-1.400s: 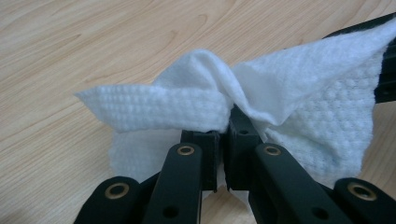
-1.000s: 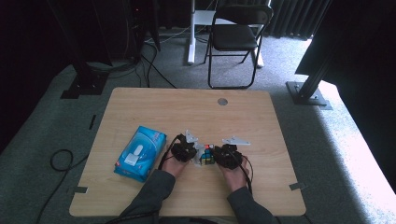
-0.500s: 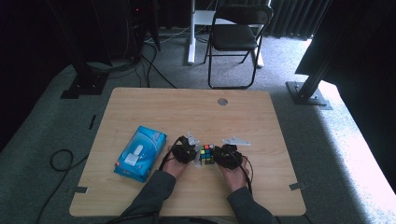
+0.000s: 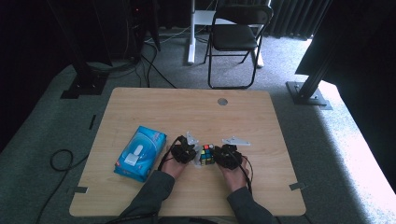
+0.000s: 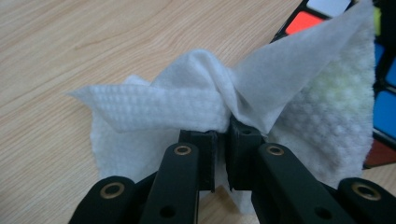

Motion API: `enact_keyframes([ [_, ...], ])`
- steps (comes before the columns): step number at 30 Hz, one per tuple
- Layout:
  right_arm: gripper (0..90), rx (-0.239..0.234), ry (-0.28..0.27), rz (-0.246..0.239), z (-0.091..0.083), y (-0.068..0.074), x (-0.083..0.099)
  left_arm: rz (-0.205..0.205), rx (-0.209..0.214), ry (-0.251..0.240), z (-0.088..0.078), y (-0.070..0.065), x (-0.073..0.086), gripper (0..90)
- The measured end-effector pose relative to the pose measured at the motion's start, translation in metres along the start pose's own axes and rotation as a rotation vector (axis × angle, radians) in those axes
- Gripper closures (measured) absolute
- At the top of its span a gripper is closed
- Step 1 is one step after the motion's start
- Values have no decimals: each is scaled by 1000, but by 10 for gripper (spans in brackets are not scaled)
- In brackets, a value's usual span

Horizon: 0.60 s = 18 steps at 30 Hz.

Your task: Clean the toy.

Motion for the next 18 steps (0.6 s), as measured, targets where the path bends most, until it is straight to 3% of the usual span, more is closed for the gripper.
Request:
enact_keyframes([
  [7, 710, 0, 0, 2, 0, 0, 0, -10, 15, -26, -8, -2, -5, 830],
  [18, 710, 0, 0, 0, 0, 0, 0, -33, 78, -71, -29, -13, -7, 817],
])
Point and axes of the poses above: each handheld gripper's, and its own axes: z roughly forward along the jaws, x roughly out of its underside, y roughly to its left, the point moved 10 cm from there along z, roughly forward along the jaws, and after that the axes turned 13 degrees about -z, right-handed, at the moved point
